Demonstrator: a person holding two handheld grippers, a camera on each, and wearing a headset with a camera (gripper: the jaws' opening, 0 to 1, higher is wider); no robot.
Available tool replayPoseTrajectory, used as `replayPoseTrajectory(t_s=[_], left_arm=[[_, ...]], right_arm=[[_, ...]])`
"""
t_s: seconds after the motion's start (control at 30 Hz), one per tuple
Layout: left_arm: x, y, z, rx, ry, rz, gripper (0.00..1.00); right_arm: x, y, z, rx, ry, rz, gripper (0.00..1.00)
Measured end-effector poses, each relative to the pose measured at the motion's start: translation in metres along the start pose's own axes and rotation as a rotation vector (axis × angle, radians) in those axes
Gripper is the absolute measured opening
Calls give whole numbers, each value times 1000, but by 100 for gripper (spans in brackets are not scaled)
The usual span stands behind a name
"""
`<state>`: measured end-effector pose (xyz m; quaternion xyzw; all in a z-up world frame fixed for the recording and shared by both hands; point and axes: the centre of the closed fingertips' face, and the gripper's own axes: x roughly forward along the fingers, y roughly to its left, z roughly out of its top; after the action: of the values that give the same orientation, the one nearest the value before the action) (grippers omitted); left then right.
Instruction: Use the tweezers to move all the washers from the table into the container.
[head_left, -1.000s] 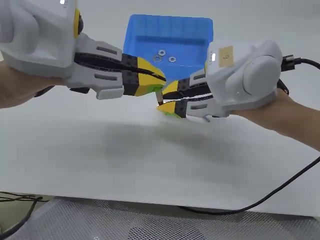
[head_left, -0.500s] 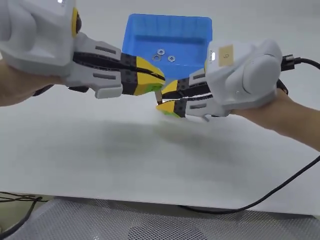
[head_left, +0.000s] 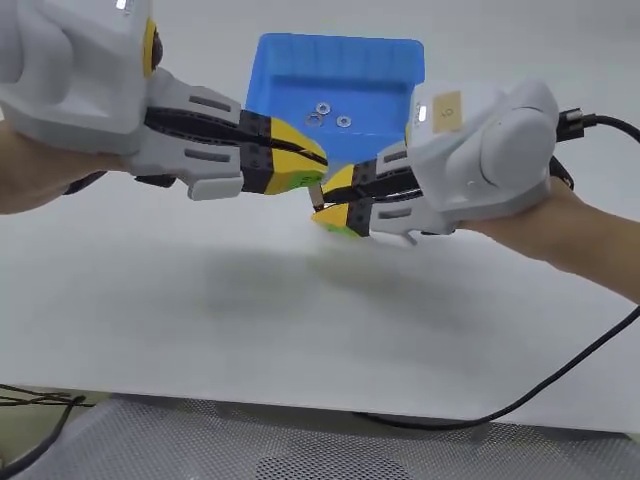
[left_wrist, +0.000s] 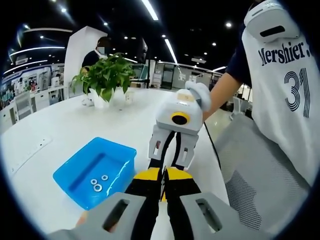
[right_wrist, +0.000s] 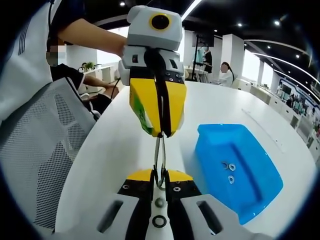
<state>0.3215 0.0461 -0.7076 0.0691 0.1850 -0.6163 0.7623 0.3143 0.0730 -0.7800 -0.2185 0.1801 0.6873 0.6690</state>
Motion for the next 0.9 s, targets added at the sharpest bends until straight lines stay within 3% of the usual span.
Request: replayPoseTrajectory(t_s=[0.33,0.53,0.9], left_arm=[[-10,-4,18,24,15,-6,6],[-16,-4,36,77,18,-15,5],[-18,-2,65,121,7,-38,6]], right_arm=[[-8,-1,20,-42,-20,-13,10],[-18,-6,35,-54,-44,-40,10],[-40,-20,54,-83,-67,-101,10]])
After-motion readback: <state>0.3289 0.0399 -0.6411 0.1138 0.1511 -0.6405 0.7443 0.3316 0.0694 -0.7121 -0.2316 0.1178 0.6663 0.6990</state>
